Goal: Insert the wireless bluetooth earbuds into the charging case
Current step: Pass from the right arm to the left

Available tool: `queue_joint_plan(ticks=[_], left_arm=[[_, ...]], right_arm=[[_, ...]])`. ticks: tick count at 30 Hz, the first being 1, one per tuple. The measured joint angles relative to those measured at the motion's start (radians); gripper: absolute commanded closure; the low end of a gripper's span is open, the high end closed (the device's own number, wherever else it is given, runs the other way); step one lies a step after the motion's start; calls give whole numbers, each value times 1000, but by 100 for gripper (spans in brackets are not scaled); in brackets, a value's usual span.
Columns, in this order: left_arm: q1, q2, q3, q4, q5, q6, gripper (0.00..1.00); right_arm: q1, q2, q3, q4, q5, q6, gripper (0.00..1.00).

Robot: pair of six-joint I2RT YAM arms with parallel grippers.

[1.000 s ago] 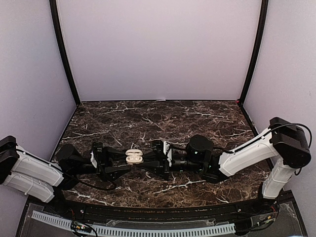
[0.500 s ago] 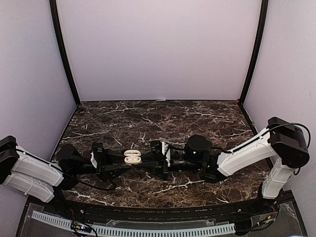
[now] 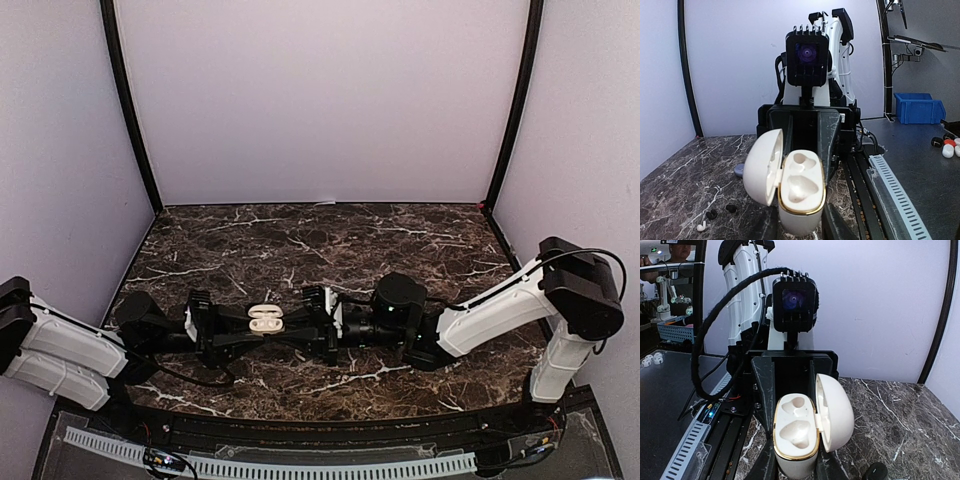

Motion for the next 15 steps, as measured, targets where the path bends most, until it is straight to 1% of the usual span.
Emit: queue_joint_plan(ticks=[3,6,7,9,12,13,15], left_arm=[[0,-3,0,0,0,1,66],[0,-6,0,0,0,1,64],[0,-8,0,0,0,1,65],[0,-10,0,0,0,1,71],[0,-10,0,0,0,1,74],[0,-10,0,0,1,2,75],[0,-10,0,0,2,3,76]], right_arm=[[0,3,0,2,-2,0,83],[0,7,1,2,-3,0,83],[0,8,1,2,-3,0,83],[0,8,1,2,-3,0,83],[0,11,6,2,-3,0,82],[0,11,6,2,-3,0,81],[0,11,6,2,-3,1,74]])
